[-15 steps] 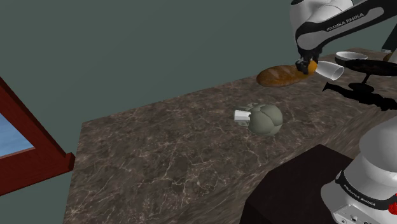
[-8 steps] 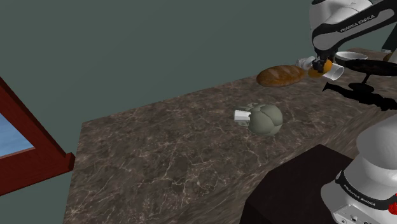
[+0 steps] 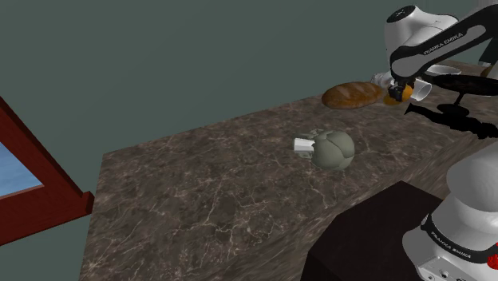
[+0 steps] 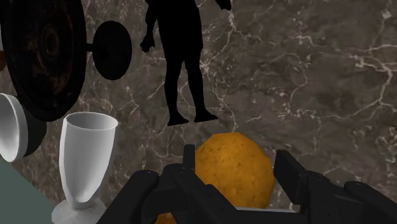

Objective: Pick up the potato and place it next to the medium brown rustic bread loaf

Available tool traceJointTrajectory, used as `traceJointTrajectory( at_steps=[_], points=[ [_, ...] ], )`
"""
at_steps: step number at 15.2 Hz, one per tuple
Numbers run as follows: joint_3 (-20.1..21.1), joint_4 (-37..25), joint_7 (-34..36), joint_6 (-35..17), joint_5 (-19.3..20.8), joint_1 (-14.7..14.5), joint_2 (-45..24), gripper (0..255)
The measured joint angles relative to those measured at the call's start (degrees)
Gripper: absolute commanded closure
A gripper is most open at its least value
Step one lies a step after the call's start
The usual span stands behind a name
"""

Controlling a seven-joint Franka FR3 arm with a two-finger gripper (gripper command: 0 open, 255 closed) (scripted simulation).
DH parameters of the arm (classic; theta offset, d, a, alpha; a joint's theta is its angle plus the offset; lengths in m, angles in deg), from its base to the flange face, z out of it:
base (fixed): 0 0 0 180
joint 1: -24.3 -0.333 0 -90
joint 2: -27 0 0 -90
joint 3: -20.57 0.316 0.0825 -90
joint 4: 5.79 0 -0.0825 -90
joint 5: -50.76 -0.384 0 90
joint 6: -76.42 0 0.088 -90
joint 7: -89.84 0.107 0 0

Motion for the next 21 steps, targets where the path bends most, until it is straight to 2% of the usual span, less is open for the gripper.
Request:
traceJointTrajectory(
  at_steps=[17,21],
  points=[
    [-1.31,3.86,10.05,-11.27,7.84,1.95,-8.88,255],
    [-1.28,3.84,10.83,-11.72,8.21,1.91,-9.57,255]
  ],
)
